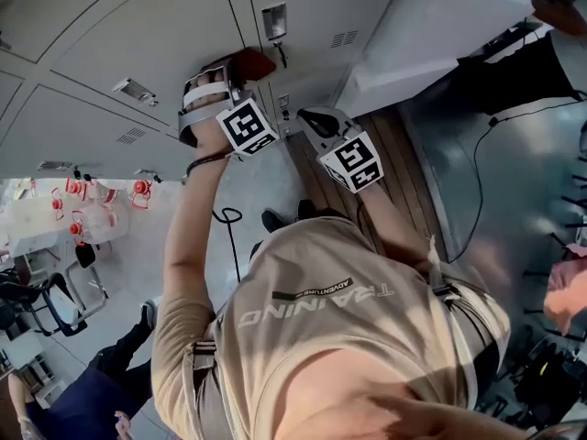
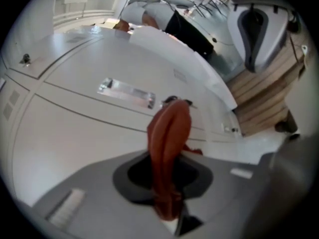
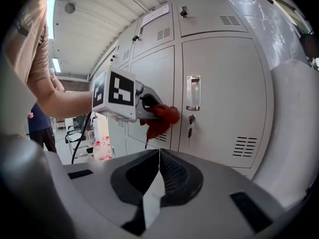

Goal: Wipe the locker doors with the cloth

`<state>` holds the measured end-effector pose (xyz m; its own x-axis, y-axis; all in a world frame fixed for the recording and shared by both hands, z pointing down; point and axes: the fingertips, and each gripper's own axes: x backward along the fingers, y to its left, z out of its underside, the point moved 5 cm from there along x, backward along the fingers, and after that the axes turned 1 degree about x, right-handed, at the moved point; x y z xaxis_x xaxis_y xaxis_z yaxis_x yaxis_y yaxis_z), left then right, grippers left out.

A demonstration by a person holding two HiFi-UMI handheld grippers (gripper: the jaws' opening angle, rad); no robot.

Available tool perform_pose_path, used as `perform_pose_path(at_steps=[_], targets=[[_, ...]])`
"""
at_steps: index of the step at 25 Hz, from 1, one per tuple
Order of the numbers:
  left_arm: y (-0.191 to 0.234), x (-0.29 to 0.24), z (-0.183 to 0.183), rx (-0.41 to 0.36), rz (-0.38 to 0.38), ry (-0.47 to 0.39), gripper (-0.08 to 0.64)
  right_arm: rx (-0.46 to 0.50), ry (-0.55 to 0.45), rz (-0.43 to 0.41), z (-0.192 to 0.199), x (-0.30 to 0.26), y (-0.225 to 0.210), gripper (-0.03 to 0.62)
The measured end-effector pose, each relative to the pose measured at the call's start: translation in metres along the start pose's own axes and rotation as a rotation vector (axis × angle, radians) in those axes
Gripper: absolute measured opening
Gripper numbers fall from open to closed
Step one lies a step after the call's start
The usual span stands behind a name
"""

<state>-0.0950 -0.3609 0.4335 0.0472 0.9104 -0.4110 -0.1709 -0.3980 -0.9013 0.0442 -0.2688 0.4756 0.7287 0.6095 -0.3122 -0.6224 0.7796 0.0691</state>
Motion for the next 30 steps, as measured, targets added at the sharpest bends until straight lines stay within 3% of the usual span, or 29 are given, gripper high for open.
perform_pose_path(at_steps=[8,17,24,30], targets=[[-0.066,-0.034,0.007,-0.018,0.125,0.027,0.071,-0.008,0.025,0.009,0.009,0.003,-0.007,0.015],[-0.145,-0.069,0.023,-0.049,0.347,0.107,0.071,-0.025,0.063,-0.001,0.025,0.014,-0.006,0.015],[-0.173,-0.044,0.044,0.131,0.385,0.101,0.072,-0.042,0.076,-0.058,0.043,0.018,0.0,0.015],[-0.188,0.011,0.069,0.43,0.386,0.069,0.072,-0.01,0.073,-0.131,0.044,0.01,0.024,0.015]])
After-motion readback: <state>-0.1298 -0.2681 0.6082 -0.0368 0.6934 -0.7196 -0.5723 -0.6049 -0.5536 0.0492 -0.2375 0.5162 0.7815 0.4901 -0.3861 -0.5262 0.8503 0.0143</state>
